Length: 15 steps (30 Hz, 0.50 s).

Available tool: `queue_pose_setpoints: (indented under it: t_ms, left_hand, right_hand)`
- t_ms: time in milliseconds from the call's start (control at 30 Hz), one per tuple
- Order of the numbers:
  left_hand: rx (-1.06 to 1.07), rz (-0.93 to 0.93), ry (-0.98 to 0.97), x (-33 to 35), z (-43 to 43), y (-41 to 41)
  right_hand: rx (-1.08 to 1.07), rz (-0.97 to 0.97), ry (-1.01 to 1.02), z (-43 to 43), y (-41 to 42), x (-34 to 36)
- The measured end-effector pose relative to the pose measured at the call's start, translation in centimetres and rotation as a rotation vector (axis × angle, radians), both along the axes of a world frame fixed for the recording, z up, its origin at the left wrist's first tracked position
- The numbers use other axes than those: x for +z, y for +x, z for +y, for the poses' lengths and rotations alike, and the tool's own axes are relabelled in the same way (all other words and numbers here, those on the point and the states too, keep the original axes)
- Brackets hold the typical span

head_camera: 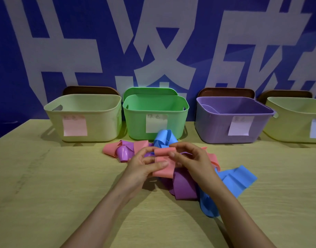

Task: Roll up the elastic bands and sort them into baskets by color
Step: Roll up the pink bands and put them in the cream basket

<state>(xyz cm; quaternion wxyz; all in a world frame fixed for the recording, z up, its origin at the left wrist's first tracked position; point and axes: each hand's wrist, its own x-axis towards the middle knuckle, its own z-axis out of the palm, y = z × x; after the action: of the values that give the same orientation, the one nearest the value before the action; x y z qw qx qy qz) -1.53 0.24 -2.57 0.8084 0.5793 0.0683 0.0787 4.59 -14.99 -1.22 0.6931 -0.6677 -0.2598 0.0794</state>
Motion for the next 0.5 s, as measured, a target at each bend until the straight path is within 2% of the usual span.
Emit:
queue_pose_setpoints:
  t_ms: [500]
  left_hand:
    - [-0.008, -0.041, -0.053, 0.02, 0.0, 0.11]
  right_hand:
    - [0.046, -0.087, -0.126, -0.12, 0.21, -0.23]
